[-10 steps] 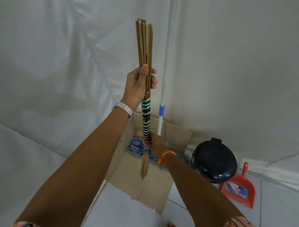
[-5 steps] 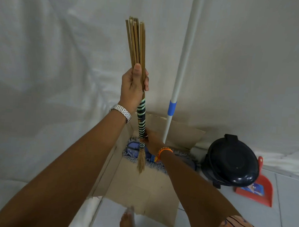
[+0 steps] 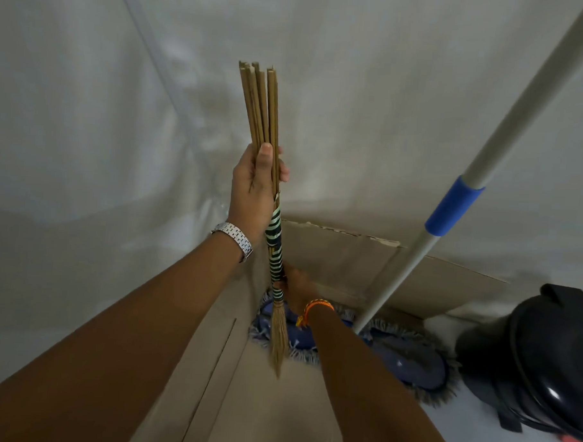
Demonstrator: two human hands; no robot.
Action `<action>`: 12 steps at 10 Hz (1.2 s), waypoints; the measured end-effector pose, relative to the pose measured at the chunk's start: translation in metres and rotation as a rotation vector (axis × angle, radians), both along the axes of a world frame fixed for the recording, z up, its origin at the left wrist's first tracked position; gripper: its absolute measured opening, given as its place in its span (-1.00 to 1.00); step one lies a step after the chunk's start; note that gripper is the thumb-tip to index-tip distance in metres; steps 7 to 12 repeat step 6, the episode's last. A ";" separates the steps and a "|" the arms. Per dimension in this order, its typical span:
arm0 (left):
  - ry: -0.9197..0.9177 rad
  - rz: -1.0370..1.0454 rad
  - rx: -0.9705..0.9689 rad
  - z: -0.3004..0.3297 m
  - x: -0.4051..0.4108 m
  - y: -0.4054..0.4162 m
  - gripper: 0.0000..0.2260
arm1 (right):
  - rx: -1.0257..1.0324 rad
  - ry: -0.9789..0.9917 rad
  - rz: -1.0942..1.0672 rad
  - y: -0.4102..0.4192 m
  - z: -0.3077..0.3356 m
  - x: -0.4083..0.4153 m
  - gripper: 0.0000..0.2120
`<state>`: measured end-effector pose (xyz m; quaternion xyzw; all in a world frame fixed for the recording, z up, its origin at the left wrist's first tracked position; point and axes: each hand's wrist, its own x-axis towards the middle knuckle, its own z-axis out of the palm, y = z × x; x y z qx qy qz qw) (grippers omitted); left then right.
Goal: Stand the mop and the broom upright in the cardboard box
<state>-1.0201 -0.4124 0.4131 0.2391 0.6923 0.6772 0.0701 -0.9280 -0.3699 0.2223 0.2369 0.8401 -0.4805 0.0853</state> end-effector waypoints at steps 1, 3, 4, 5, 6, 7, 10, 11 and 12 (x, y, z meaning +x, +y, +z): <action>0.038 0.006 -0.006 -0.010 -0.025 0.001 -0.73 | -0.005 -0.002 0.008 0.005 -0.019 -0.023 -0.62; 0.088 0.128 -0.067 -0.020 -0.040 0.005 -0.73 | 0.006 -0.050 -0.052 0.008 -0.037 -0.042 -0.73; 0.118 0.238 -0.017 -0.023 -0.028 0.007 -0.57 | -0.020 -0.122 -0.131 0.011 -0.033 -0.044 -0.74; 0.188 0.313 0.004 -0.022 -0.022 0.005 -0.53 | 0.019 -0.103 -0.080 0.010 -0.031 -0.040 -0.58; 0.217 0.385 0.011 -0.006 -0.008 -0.003 -0.53 | -0.070 -0.144 -0.086 0.010 -0.008 -0.015 -0.38; 0.217 0.385 0.011 -0.006 -0.008 -0.003 -0.53 | -0.070 -0.144 -0.086 0.010 -0.008 -0.015 -0.38; 0.217 0.385 0.011 -0.006 -0.008 -0.003 -0.53 | -0.070 -0.144 -0.086 0.010 -0.008 -0.015 -0.38; 0.217 0.385 0.011 -0.006 -0.008 -0.003 -0.53 | -0.070 -0.144 -0.086 0.010 -0.008 -0.015 -0.38; 0.217 0.385 0.011 -0.006 -0.008 -0.003 -0.53 | -0.070 -0.144 -0.086 0.010 -0.008 -0.015 -0.38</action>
